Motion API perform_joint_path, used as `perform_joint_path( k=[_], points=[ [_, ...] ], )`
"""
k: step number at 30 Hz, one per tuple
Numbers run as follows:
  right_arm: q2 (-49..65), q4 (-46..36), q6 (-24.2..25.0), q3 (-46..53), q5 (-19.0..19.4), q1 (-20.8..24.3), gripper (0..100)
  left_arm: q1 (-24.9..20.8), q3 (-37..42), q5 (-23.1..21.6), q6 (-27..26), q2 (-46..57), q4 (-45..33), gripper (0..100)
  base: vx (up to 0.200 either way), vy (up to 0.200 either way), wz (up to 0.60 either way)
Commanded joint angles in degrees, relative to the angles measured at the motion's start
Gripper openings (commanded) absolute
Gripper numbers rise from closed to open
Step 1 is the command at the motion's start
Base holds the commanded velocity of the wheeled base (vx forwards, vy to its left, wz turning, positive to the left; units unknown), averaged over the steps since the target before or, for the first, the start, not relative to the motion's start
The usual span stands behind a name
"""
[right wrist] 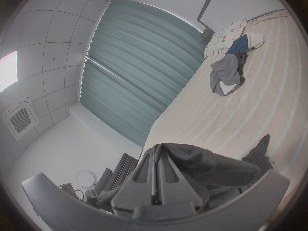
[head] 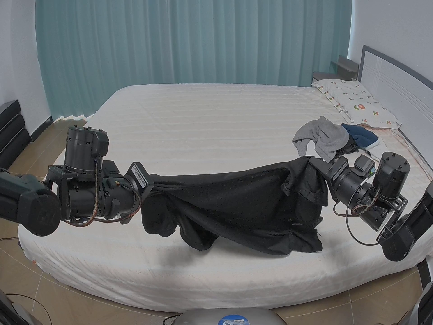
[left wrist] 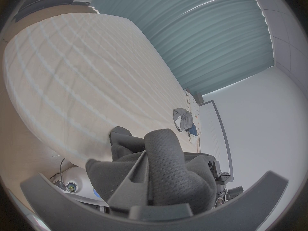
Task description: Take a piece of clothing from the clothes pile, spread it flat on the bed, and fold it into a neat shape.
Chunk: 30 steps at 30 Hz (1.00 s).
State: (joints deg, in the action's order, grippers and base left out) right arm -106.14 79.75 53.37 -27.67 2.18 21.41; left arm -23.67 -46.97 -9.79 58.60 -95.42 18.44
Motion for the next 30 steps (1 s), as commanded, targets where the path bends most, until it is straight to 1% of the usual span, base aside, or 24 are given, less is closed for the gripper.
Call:
perform_joint_path(
  k=[1,9,10,15,17,20,24,25,26,27,28,29,30],
  points=[
    [0.1,0.0,0.0,0.2,0.0,0.0,0,0.0,0.0,0.0,0.0,0.0,0.0,0,-0.200,0.000,0.00],
    [2.2,0.1,-0.2,1.4,-0.1,0.4,0,0.0,-0.1,0.1,-0.7,2.3,-0.8,0,-0.200,0.000,0.00],
    [3.8,0.0,-0.3,1.5,-0.5,0.7,0,-0.1,0.0,0.1,-0.9,4.3,-1.0,0,-0.200,0.000,0.00],
    [9.9,-1.1,-0.3,1.7,-0.6,1.5,0,-0.4,0.2,0.1,-1.5,6.8,-1.2,0,-0.200,0.000,0.00],
    [14.5,-3.2,-0.7,1.0,-0.8,2.2,0,-0.4,-0.4,0.1,-1.6,8.5,-1.7,0,-0.200,0.000,0.00],
    [21.7,-10.1,-1.0,-1.9,-0.9,2.1,0,-0.6,-1.0,0.1,-1.6,11.6,-2.4,0,0.000,0.000,0.00],
    [28.6,-21.7,-1.0,-10.2,-1.2,1.4,0,-0.7,-4.6,0.1,-1.5,14.0,-4.3,0,0.000,0.000,0.00],
    [28.6,-21.7,-1.0,-10.2,-1.2,1.4,0,-0.7,-4.6,0.1,-1.5,14.0,-4.3,0,0.000,0.000,0.00],
    [30.9,-28.5,-1.0,-15.2,-1.4,1.4,0,-0.7,-7.3,0.2,-1.5,14.2,-6.3,0,0.000,0.000,0.00],
    [31.7,-33.5,-1.1,-19.4,-1.6,1.3,0,-0.7,-9.7,0.2,-1.5,14.2,-8.2,0,0.000,0.000,0.00],
    [31.8,-37.0,-1.1,-22.9,-1.7,0.9,0,-0.7,-11.8,0.3,-1.5,13.9,-9.9,0,0.000,0.000,0.00],
    [31.7,-38.4,-1.1,-24.4,-1.7,0.7,0,-0.7,-12.7,0.3,-1.5,13.8,-10.6,0,0.000,0.000,0.00],
    [31.1,-41.7,-1.1,-28.8,-1.7,0.0,0,-0.7,-15.3,0.6,-1.4,13.5,-12.8,0,0.000,0.000,0.00]
  ],
)
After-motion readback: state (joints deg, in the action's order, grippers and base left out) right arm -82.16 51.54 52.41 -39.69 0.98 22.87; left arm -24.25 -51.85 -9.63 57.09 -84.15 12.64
